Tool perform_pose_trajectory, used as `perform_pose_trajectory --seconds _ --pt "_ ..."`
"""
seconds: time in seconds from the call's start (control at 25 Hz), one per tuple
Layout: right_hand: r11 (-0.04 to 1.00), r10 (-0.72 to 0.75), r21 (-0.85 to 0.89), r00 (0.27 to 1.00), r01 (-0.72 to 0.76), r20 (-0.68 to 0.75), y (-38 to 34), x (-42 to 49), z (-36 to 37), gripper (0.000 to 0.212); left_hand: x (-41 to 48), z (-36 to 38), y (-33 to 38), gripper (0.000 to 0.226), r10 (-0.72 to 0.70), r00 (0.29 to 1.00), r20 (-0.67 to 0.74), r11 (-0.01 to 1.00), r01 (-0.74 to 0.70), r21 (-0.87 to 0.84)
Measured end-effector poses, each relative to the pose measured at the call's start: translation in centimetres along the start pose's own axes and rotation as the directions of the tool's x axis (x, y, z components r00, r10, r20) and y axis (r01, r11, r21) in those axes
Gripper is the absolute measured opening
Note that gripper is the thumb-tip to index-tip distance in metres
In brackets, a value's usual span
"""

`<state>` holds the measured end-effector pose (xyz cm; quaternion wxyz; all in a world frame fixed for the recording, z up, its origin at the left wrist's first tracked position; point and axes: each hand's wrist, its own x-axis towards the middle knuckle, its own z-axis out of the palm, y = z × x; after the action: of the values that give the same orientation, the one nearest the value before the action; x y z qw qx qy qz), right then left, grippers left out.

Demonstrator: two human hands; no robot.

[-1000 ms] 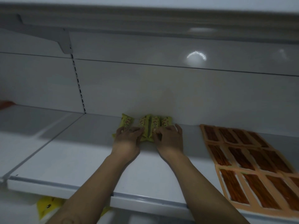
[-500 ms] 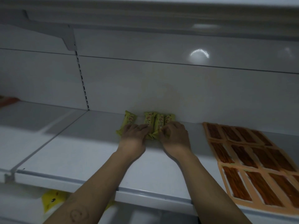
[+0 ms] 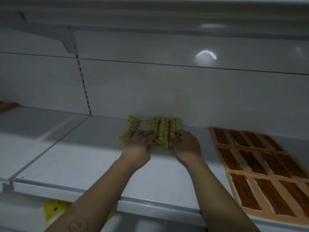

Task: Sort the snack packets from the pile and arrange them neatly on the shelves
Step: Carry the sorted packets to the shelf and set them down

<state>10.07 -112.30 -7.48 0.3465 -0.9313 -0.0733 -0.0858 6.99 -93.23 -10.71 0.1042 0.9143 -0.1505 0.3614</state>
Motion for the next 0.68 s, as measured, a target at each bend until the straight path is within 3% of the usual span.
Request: perform_pose_trajectory --seconds 0.24,0.36,0.52,0.68 --pt "0.985 -0.061 -0.162 0.997 0.053 -0.046 -0.7 -0.1 0.0 0.043 0.0 -0.5 0.1 0.054 -0.050 0.998 0.025 0.999 0.050 -0.004" --pt "0.938 -0.253 -0.269 0.962 0.217 -0.104 -2.2 -0.5 0.7 0.043 0.0 -1.1 0.3 0.056 -0.085 0.993 0.081 0.996 0.086 -0.006" --pt "0.814 -0.476 -0.365 0.879 0.451 0.026 -4.4 -1.7 2.6 0.051 0.5 -2.7 -0.4 0.049 -0.147 0.984 0.099 0.988 0.142 0.053" --pt "0.816 -0.442 -0.396 0.896 0.420 0.040 -4.7 -1.7 2.2 0.044 -0.6 -4.3 -2.7 0.055 -0.327 0.921 0.211 0.943 0.303 0.139"
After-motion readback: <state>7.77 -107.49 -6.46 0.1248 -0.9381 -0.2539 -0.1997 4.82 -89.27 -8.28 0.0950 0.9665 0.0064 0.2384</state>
